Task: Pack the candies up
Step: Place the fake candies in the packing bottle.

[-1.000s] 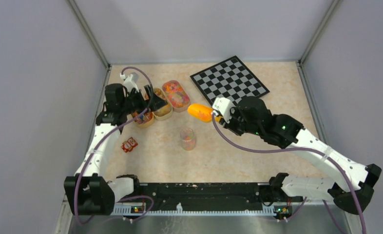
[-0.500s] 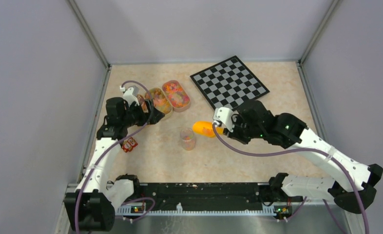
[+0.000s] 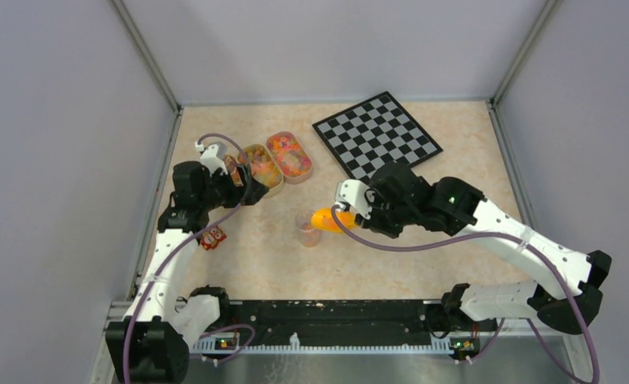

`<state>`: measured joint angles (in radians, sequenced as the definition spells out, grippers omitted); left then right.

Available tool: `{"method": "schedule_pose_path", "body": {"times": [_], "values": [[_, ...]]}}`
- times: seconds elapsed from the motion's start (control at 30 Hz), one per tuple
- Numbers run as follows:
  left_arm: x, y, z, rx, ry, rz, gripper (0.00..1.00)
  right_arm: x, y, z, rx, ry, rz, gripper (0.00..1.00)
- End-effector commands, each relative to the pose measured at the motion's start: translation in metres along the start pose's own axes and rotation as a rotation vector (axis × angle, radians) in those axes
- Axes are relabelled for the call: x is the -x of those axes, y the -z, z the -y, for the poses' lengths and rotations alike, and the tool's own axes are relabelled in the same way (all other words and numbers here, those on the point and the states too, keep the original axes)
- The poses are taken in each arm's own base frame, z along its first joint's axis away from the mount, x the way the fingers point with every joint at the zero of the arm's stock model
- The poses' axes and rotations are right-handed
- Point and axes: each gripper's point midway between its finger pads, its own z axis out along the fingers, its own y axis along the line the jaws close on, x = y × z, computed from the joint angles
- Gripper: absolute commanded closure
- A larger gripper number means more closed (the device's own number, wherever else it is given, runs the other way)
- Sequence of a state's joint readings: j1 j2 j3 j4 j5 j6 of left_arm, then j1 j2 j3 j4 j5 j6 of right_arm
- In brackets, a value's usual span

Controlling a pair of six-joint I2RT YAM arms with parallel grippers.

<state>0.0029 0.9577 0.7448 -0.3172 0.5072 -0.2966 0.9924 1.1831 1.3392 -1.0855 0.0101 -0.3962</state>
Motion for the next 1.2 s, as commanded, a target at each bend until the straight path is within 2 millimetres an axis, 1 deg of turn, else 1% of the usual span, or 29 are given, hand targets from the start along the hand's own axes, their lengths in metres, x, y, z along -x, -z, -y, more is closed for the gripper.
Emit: {"method": "schedule_pose_path", "body": {"times": [0.0,0.27,0.43,0.67,0.8,0.97,1.17], "values": [[0.006,0.003,0.002,-0.007,-0.033,0.032,0.01,0.014,0.011,0.004,-0.02,0.005,0.017,1.0],[0.006,0.004,0.001,0.001,-0.036,0.037,0.01,0.011,0.004,0.005,-0.016,0.01,-0.039,1.0],[0.006,0.004,0.001,0.0,-0.036,0.035,0.01,0.013,0.0,0.003,-0.001,0.016,-0.051,1.0],[0.005,0.003,0.001,0.0,-0.035,0.03,0.01,0.018,0.004,0.007,-0.01,0.019,-0.062,1.0],[0.005,0.004,0.002,-0.003,-0.036,0.03,0.01,0.016,0.004,0.009,-0.016,0.019,-0.097,1.0],[0.005,0.004,0.002,-0.003,-0.038,0.031,0.01,0.02,0.004,0.011,-0.02,0.025,-0.1,1.0],[0.005,0.004,0.002,-0.002,-0.038,0.032,0.01,0.02,0.0,0.011,-0.018,0.035,-0.118,1.0]]}}
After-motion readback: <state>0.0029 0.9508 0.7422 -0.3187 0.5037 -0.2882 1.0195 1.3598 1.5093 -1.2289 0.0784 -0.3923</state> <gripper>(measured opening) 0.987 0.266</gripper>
